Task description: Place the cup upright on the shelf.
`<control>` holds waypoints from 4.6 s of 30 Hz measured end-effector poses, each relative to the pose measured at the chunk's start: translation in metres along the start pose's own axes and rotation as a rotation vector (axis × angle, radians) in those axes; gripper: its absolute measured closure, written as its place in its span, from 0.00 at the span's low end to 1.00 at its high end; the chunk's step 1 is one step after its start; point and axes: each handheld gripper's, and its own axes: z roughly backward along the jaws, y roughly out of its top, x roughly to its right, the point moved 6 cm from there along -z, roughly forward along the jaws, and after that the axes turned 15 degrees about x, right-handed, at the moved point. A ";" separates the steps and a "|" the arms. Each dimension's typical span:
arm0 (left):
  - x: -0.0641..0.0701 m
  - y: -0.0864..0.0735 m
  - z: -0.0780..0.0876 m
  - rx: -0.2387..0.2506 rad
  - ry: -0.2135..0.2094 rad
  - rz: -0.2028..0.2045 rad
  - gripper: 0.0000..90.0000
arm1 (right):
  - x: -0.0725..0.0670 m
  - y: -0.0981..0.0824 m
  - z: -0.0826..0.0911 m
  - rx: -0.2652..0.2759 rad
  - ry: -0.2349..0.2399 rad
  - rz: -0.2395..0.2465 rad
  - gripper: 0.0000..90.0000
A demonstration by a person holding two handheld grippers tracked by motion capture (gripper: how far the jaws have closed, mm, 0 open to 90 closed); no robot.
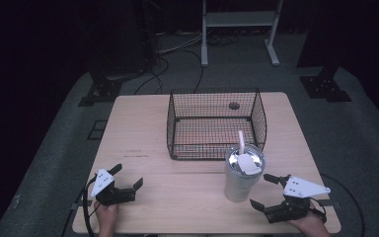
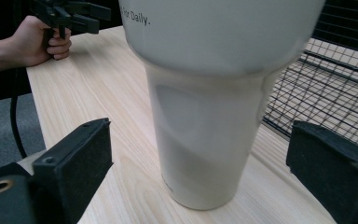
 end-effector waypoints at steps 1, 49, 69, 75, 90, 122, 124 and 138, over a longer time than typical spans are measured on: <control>0.000 0.000 0.000 0.000 0.000 0.001 0.00 | 0.000 0.000 -0.001 -0.001 0.004 -0.001 0.06; 0.000 0.000 0.000 0.000 -0.002 -0.003 0.00 | 0.005 0.000 -0.061 0.110 -0.070 0.046 0.09; 0.000 0.000 0.000 0.006 -0.003 0.006 0.00 | 0.005 0.005 -0.063 0.087 -0.050 0.049 0.10; -0.001 0.001 0.000 0.007 -0.002 0.008 0.00 | 0.005 0.012 -0.066 0.106 -0.034 0.033 0.10; -0.001 0.001 0.000 0.011 -0.003 0.010 0.00 | 0.002 0.041 -0.086 0.150 0.012 0.032 0.10; -0.001 0.001 0.001 0.019 -0.005 0.015 0.00 | 0.005 0.104 -0.131 0.206 0.081 0.041 0.10; -0.001 0.001 0.001 0.020 -0.005 0.015 0.00 | 0.006 0.109 -0.134 0.207 0.083 0.043 0.10; -0.001 0.001 0.001 0.023 -0.007 0.016 0.00 | 0.024 0.135 -0.165 0.201 0.075 0.060 0.10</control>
